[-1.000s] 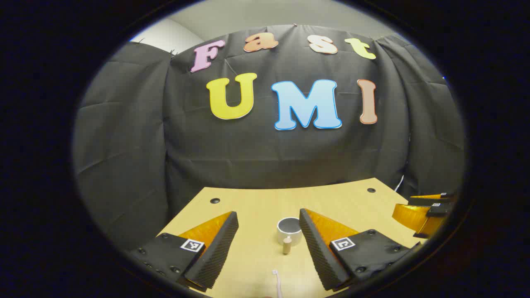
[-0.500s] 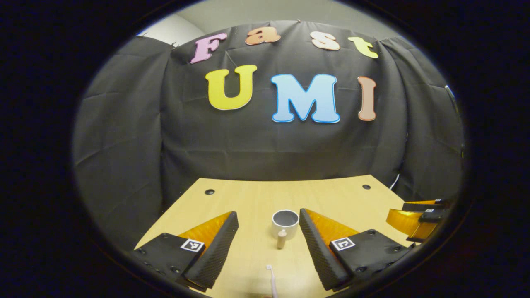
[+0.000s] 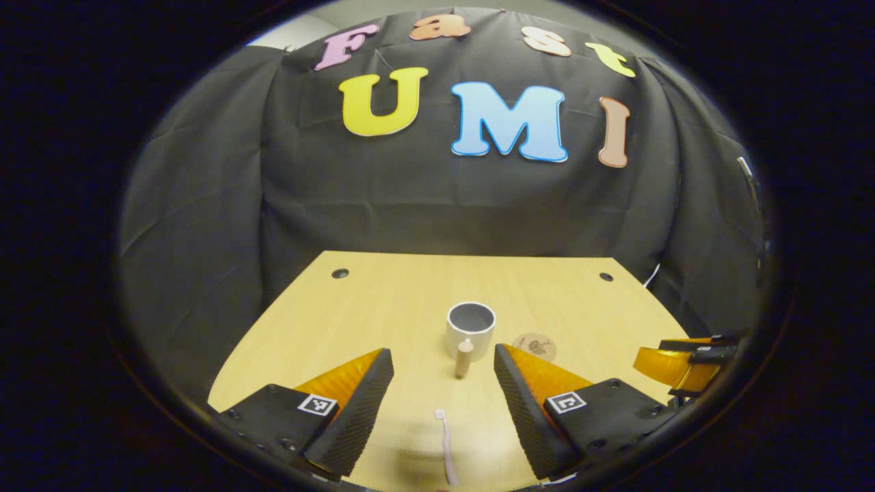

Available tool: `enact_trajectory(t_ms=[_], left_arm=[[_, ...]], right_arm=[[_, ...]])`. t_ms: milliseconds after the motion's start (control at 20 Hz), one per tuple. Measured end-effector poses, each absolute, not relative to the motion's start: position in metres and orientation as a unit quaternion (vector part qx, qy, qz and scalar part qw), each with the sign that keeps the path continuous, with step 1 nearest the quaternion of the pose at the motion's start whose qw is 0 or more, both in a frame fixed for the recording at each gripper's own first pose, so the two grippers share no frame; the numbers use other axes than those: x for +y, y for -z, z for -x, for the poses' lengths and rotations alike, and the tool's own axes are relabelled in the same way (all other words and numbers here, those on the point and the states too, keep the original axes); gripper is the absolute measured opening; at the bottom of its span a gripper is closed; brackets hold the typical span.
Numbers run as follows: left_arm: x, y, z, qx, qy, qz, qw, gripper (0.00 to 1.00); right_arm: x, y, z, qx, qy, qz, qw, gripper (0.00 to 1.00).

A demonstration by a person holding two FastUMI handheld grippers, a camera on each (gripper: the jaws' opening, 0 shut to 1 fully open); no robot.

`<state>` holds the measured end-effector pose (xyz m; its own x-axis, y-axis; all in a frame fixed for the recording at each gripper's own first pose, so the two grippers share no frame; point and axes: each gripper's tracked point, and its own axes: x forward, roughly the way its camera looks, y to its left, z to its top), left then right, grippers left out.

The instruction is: Put the toothbrush and toothpaste on the desktop into the cup, then pick up the cup and place it on the coaster on the desktop.

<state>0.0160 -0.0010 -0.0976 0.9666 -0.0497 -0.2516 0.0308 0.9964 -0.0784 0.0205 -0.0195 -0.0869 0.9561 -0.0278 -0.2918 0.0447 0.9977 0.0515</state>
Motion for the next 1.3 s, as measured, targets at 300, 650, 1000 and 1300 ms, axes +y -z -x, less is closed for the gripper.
enact_trajectory(t_ms=[300,650,1000,1300], left_arm=[[-0.007,0.152,-0.021,0.188,0.03,0.028,0.981,0.96],[-0.008,0.234,-0.025,0.29,0.031,0.039,0.956,1.0],[-0.009,0.296,-0.018,0.374,0.027,0.034,0.926,1.0],[-0.001,0.323,-0.018,0.414,0.004,0.04,0.91,1.0]], right_arm=[[-0.03,0.141,-0.032,0.227,0.031,-0.04,0.972,0.62],[-0.033,0.203,-0.043,0.32,0.031,-0.04,0.946,0.62],[-0.03,0.244,-0.058,0.38,0.028,-0.027,0.924,0.62],[-0.031,0.26,-0.071,0.404,0.035,-0.026,0.914,0.61]])
